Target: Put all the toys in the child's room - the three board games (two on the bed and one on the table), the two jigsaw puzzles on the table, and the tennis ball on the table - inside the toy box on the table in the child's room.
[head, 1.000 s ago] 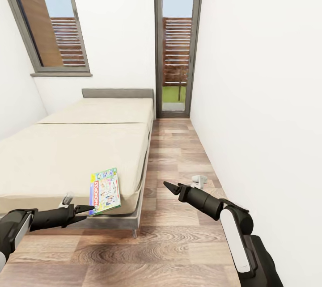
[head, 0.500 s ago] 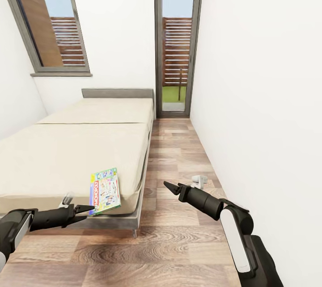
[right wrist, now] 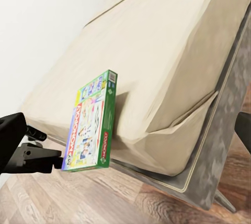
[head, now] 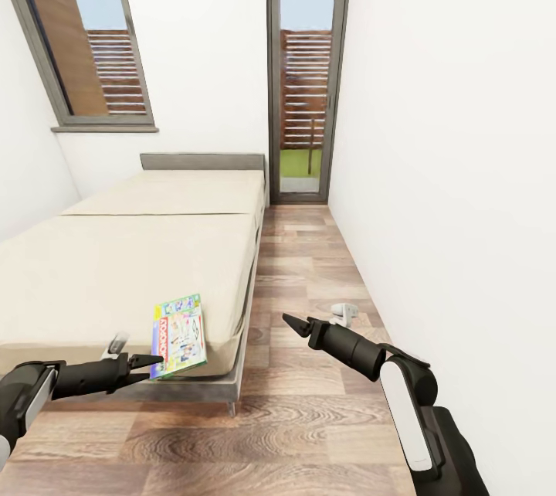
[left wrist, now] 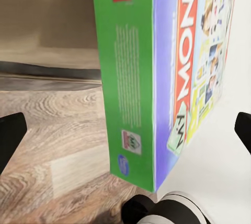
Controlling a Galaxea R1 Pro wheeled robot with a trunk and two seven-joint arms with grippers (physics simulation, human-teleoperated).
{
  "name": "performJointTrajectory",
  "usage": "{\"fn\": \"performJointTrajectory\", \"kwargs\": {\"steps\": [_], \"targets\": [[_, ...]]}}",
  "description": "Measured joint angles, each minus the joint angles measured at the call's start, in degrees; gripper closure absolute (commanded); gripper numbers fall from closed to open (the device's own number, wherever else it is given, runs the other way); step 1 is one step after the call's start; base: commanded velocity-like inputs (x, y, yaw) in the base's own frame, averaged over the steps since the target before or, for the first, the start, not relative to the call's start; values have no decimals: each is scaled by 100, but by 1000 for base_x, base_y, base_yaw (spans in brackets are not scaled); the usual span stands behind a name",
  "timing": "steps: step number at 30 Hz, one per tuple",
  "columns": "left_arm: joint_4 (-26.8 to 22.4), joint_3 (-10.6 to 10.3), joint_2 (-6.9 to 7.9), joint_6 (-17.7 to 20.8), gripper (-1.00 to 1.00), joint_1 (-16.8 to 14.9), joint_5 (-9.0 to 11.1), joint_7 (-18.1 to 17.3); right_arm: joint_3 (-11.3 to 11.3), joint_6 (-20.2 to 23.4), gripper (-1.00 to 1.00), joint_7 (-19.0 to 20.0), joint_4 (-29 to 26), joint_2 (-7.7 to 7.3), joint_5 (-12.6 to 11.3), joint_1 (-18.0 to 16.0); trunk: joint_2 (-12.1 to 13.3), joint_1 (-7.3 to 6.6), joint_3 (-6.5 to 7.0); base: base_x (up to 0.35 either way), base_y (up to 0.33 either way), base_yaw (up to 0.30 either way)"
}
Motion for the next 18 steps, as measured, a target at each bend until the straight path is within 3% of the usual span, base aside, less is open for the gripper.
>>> {"fn": "performJointTrajectory", "kwargs": {"steps": [18], "targets": [[3, 8, 2, 0, -100, 0, 0, -7, 2, 0, -100, 0, 4, 0, 0, 0, 0, 0, 0, 2, 0, 0]]}}
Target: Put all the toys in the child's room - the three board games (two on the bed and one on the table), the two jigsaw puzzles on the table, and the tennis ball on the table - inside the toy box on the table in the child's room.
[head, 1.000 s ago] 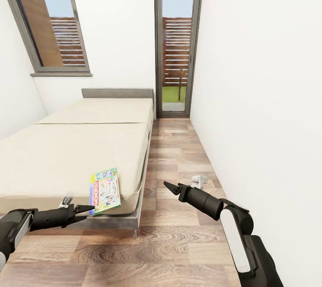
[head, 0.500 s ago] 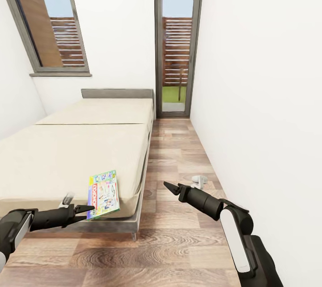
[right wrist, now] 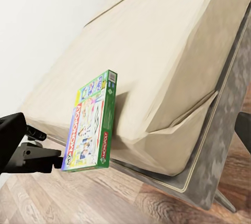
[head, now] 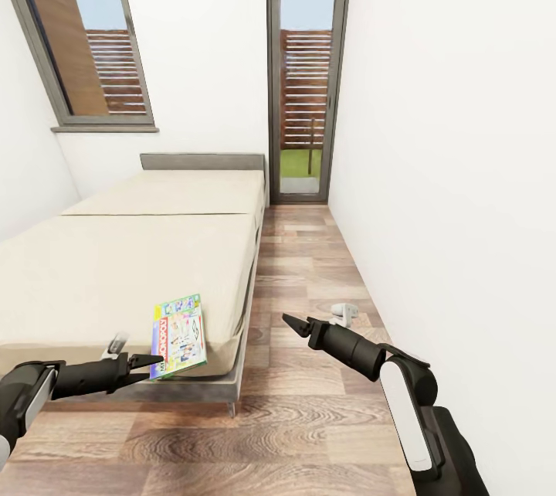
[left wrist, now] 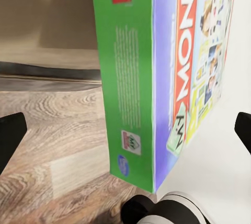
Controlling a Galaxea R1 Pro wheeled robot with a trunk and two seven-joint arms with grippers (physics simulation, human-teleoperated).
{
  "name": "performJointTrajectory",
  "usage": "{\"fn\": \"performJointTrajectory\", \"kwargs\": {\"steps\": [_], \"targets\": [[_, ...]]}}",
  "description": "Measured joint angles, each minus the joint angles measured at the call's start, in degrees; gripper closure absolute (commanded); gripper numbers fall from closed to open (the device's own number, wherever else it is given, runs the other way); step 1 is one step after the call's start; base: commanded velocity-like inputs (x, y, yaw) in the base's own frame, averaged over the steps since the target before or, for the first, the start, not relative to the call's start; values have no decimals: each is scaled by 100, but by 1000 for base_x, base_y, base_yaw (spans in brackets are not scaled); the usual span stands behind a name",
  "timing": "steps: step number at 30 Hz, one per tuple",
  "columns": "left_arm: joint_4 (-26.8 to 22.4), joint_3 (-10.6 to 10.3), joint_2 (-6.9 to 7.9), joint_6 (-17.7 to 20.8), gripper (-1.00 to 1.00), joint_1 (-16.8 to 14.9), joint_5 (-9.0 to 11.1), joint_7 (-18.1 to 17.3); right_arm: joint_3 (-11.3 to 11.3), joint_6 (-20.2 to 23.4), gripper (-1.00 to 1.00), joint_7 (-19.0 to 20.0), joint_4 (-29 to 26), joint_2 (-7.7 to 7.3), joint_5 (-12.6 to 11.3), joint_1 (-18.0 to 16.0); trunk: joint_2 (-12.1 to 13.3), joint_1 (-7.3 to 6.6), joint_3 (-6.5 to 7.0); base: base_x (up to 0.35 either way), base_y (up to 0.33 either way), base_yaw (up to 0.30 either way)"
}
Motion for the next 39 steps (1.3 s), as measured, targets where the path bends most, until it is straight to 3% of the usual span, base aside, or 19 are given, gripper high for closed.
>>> {"fn": "performJointTrajectory", "kwargs": {"steps": [18, 25, 39], "targets": [[-1, 5, 4, 8, -100, 0, 2, -145, 7, 0, -100, 2, 0, 0, 0, 0, 0, 0, 0, 0, 0, 0], [2, 1, 7, 4, -100, 0, 1, -219, 7, 0, -100, 4, 0, 0, 3, 0, -9, 18, -155, 0, 0, 0], [0, 1, 9, 3, -100, 0, 2, -246, 9, 0, -100, 7, 0, 3, 0, 0, -9, 18, -155, 0, 0, 0]]}}
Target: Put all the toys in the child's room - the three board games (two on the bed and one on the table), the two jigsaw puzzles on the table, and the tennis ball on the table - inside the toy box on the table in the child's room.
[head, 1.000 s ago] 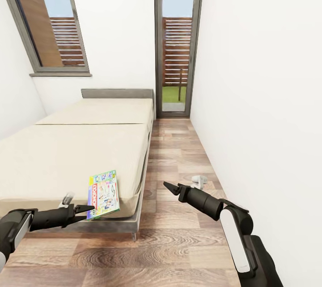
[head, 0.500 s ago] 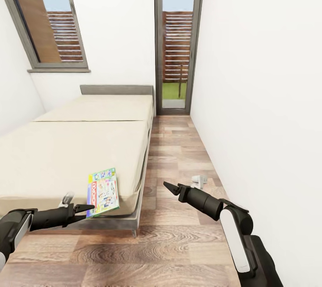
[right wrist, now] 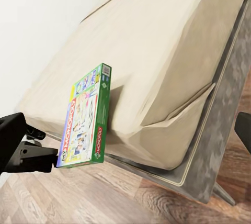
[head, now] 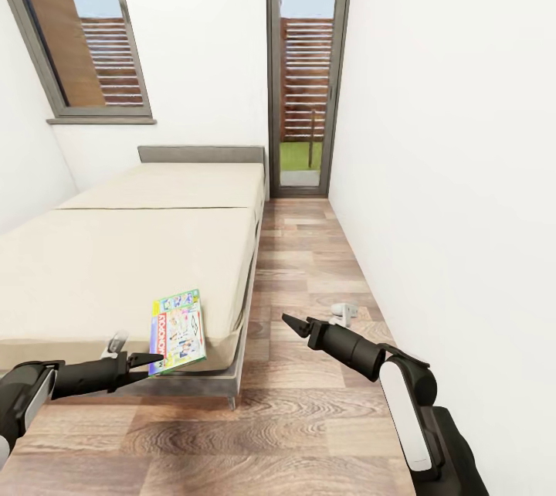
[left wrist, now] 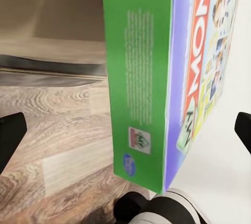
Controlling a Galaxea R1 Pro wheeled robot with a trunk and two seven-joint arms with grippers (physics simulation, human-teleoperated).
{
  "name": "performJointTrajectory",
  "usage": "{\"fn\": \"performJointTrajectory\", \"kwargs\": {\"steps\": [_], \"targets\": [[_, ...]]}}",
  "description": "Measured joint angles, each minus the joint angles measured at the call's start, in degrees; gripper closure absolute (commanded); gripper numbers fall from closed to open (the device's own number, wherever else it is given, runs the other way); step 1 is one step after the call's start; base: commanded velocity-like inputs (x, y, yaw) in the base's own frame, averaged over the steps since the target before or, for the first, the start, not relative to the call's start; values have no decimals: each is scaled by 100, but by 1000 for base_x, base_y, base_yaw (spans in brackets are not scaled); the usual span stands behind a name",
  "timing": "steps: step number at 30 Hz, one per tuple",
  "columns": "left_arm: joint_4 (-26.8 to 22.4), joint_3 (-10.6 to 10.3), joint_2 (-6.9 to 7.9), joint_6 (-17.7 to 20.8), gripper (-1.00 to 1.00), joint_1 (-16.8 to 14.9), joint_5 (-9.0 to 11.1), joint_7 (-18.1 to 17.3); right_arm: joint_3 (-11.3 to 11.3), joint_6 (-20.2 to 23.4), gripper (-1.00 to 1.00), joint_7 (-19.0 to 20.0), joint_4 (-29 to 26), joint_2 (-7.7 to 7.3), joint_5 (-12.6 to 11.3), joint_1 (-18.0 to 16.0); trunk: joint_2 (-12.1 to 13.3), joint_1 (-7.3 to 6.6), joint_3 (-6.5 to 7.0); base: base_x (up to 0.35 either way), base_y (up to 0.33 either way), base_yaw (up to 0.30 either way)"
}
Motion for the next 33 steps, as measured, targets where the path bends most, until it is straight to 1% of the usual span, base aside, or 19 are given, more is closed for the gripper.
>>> {"fn": "performJointTrajectory", "kwargs": {"steps": [10, 17, 21, 26, 33], "targets": [[-2, 0, 0, -4, -100, 0, 0, -46, -1, 0, -100, 2, 0, 5, 0, 0, 0, 0, 0, 0, -1, 0], [0, -13, -2, -4, -100, 0, 4, -42, 5, 2, -100, 1, -1, 6, 0, 0, 0, 0, 0, 0, -137, 0], [-1, -16, -7, -5, -100, 0, 1, -44, 0, 0, -100, 2, 0, 2, 0, 0, 0, 0, 0, 0, -50, 0], [-4, -7, -6, -5, -100, 0, 0, -43, 0, 0, -100, 2, 0, -2, 0, 0, 0, 0, 0, 13, -11, 0], [-4, -1, -3, -5, -100, 0, 0, -44, 4, 0, -100, 2, 0, -1, 0, 0, 0, -1, 0, 107, 49, 0]]}}
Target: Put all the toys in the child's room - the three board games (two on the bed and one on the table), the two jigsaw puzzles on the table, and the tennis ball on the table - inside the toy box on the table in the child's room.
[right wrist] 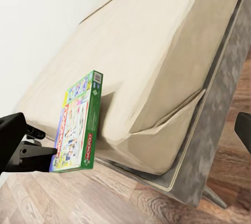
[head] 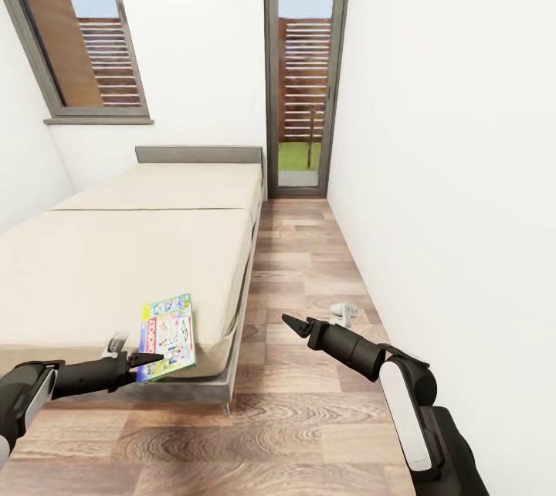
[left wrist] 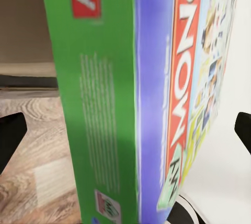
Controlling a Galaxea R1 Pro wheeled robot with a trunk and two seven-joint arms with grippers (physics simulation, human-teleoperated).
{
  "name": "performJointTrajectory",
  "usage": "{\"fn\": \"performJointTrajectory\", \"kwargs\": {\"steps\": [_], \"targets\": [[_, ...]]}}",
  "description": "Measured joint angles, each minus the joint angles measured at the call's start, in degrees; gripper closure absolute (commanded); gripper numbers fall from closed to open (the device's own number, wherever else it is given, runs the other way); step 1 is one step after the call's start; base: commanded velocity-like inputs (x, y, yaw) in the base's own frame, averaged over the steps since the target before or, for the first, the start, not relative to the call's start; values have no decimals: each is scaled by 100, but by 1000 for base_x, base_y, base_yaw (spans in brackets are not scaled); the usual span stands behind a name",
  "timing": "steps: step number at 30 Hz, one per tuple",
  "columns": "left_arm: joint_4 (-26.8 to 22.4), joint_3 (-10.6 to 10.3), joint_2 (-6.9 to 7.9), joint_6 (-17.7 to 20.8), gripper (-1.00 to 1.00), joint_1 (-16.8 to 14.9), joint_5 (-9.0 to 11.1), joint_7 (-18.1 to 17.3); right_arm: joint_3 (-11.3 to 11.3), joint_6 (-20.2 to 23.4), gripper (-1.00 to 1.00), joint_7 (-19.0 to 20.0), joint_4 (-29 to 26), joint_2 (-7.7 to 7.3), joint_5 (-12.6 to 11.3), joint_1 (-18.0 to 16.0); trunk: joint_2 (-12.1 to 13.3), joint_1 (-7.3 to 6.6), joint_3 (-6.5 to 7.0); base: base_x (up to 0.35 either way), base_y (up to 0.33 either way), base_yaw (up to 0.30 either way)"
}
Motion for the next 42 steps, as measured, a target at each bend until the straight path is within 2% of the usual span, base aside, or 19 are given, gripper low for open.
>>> {"fn": "performJointTrajectory", "kwargs": {"steps": [10, 11, 25, 42], "targets": [[2, 1, 3, 0, -100, 0, 1, 0, 0, 0, -100, 0, 0, 3, 0, 0, 0, 1, 0, 13, 5, 0], [2, 1, 3, 0, 100, 0, 1, 0, 1, 0, -100, 0, 0, 3, 0, 0, 0, 1, 0, 2, 1, 0], [0, 8, 2, 43, 100, -1, 45, 0, -5, 0, -100, 0, 0, -2, 0, 0, 0, 0, 0, 0, 0, 0], [1, 5, 3, 4, 100, 0, 8, -8, -7, 1, -100, 9, 0, 0, -3, 0, 22, -43, 376, 0, 0, 0]]}}
